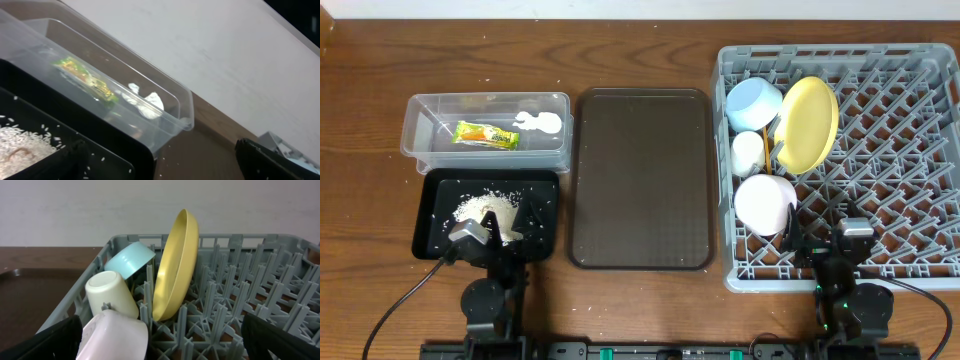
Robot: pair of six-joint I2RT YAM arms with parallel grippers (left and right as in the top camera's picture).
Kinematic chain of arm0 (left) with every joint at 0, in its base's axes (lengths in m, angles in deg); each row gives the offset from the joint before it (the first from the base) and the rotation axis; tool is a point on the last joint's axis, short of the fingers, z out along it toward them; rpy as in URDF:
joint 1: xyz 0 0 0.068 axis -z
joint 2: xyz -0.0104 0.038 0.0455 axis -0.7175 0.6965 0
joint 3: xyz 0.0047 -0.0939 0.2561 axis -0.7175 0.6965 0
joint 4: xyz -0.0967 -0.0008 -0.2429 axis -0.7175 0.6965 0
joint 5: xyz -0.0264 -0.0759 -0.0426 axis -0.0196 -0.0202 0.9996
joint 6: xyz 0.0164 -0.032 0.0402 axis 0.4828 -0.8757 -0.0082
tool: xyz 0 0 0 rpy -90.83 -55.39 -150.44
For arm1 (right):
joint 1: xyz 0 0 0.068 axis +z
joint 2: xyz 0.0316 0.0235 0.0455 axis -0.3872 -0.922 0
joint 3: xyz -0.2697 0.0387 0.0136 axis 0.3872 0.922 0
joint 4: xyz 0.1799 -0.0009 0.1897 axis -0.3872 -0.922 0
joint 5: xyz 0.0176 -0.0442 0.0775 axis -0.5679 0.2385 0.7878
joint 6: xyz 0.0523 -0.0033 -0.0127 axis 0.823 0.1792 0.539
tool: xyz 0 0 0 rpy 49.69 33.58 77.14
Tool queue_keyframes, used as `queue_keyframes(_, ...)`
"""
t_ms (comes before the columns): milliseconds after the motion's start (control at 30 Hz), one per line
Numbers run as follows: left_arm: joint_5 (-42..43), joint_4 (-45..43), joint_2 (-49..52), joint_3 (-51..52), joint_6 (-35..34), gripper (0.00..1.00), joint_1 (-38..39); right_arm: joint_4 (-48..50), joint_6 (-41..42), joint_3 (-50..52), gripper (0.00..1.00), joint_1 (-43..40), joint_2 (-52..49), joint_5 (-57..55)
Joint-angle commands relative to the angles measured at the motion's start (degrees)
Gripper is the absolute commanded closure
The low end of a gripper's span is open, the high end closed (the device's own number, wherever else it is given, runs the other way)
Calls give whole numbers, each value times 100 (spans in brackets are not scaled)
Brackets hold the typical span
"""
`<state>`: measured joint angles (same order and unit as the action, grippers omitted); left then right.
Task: Sort waste into correct bins and load items into the dishwasher rack
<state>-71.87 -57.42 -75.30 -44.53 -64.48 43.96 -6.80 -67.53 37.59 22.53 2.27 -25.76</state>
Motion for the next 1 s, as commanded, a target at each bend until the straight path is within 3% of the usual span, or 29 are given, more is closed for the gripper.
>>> queue_keyframes(0, -76, 240, -57, 87, 184, 4, 125, -24, -7, 7, 1, -33, 24, 7)
queue_keyframes(133, -79, 240, -57, 87, 520, 4, 149, -24, -7, 7, 1, -33, 24, 7)
queue_keyframes(400, -13, 240, -57, 87, 3504, 4, 291, -24, -7, 7, 1, -33, 24, 7)
queue_keyframes(467, -15, 243, -57, 87, 3919, 4, 302, -24, -7, 7, 1, -33, 24, 7)
queue_keyframes(567, -20, 243, -57, 87, 4216, 4, 299, -24, -7, 7, 1, -33, 24, 7)
queue_keyframes(967, -20, 240, -57, 87, 4168, 4, 299, -24, -7, 7, 1, -33, 24, 7)
